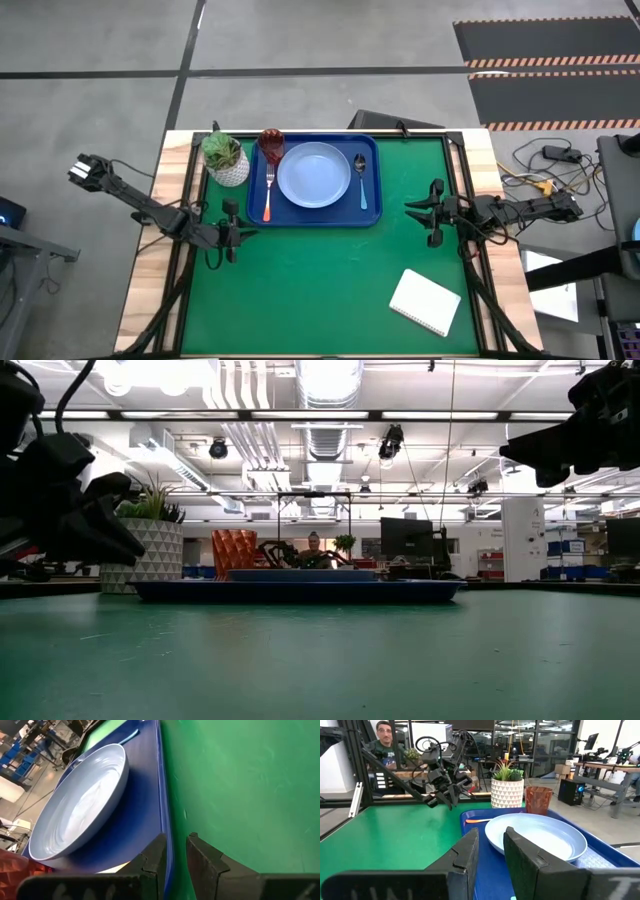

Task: Pick and place plate/cup/fork/spoon on tray
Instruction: Return to Home Position

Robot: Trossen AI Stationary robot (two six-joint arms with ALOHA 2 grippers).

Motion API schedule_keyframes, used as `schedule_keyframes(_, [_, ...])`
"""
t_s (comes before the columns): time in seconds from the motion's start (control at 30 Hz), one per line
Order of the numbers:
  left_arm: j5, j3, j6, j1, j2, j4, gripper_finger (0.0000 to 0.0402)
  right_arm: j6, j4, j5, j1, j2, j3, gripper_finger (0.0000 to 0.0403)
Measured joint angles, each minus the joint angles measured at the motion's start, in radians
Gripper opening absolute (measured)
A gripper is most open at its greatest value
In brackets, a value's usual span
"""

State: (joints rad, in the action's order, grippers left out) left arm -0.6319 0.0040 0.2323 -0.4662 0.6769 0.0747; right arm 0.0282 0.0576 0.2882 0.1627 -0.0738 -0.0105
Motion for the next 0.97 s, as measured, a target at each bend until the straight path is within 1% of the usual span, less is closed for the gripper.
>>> schedule_keyframes(0.97, [0.0,0.0,0.0,0.0,0.075,0.022,0.0054,-0.002,0.0,0.0,0.0,0.0,0.0,0.0082])
